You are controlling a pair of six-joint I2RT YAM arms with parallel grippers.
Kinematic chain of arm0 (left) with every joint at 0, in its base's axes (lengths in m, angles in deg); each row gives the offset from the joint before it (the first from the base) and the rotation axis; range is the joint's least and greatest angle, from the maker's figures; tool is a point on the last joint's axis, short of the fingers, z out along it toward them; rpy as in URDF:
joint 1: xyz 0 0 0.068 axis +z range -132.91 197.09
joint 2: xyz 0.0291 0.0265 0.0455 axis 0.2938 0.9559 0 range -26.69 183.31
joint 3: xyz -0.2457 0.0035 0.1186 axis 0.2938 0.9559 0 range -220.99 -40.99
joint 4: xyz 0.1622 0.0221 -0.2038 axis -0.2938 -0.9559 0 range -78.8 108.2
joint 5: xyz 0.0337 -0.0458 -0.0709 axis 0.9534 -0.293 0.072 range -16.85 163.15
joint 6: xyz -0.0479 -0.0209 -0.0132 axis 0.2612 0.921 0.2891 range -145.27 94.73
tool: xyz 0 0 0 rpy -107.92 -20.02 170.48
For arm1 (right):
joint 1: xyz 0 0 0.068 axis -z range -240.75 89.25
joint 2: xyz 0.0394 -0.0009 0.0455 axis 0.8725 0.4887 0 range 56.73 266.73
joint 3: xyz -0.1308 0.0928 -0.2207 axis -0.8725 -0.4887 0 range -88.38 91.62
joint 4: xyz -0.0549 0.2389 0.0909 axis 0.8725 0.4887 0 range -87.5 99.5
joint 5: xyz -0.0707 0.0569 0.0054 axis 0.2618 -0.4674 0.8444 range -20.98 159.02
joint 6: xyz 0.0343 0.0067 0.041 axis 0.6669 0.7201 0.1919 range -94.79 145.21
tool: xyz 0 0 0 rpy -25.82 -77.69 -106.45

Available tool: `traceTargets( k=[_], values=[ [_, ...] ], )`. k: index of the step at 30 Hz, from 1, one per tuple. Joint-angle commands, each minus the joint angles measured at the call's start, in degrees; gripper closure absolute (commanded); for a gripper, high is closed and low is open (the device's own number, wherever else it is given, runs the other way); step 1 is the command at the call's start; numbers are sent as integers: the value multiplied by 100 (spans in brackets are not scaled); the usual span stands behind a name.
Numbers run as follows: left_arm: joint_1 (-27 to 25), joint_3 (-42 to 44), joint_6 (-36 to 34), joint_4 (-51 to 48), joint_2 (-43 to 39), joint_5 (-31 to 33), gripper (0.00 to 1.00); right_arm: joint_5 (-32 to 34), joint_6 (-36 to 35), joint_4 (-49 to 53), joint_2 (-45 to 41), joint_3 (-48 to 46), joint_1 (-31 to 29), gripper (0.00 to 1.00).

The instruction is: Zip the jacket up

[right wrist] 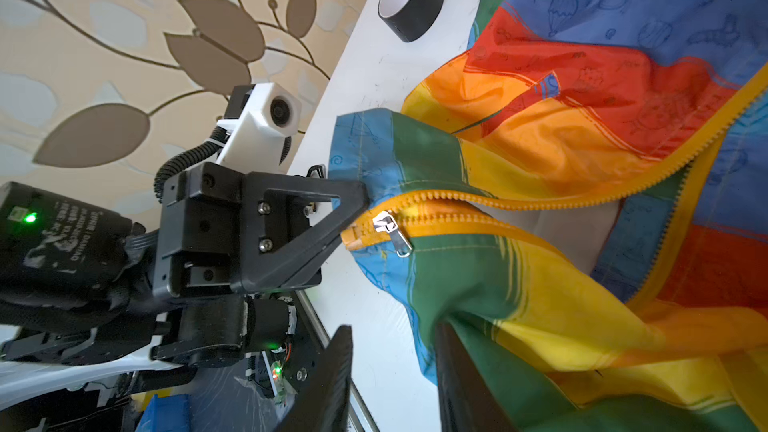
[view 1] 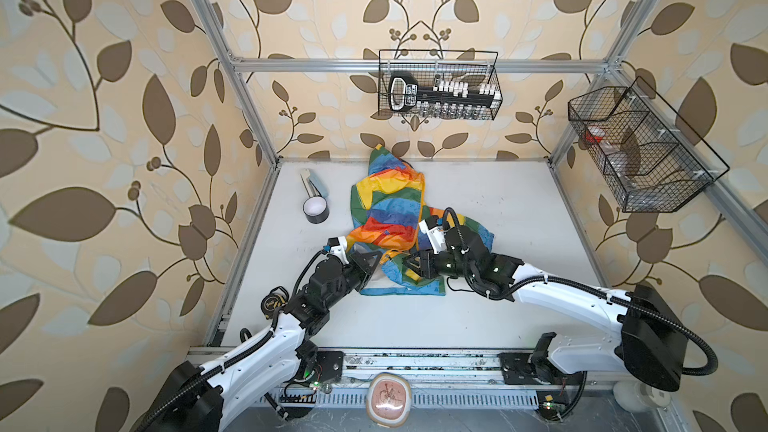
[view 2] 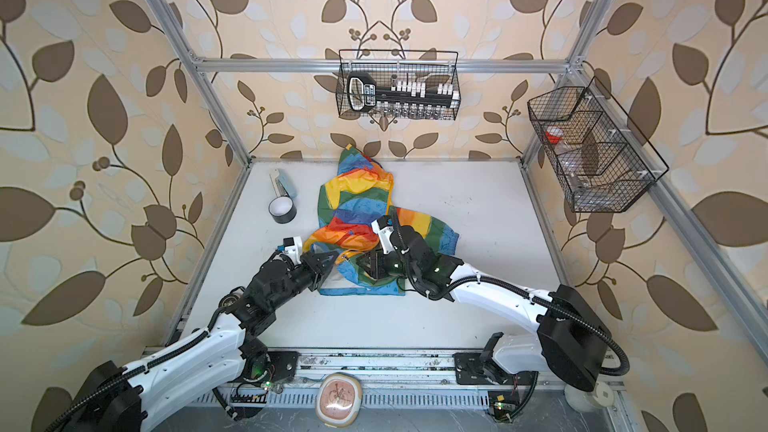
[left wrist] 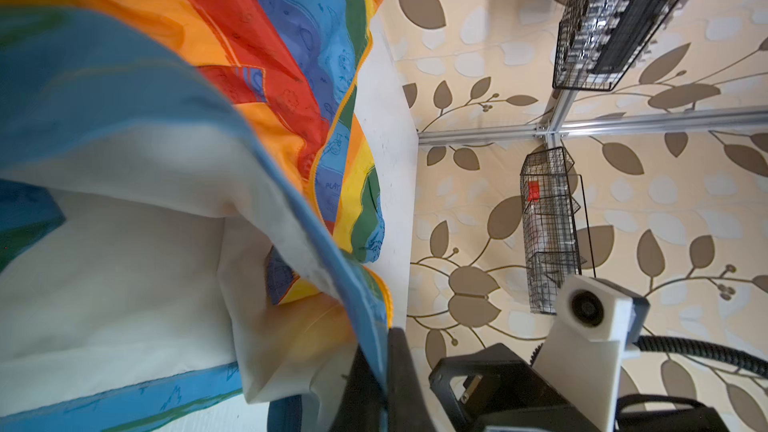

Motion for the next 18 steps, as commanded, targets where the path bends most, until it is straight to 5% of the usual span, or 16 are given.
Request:
traceTargets(
  k=[1, 18],
  values=[
    [-42, -353, -406, 270, 154, -477, 100, -468, 82, -143, 149, 232, 17, 64],
    [-36, -766, -330, 388, 391, -868, 100, -1084, 847, -1483, 513, -125, 369, 59]
  ],
)
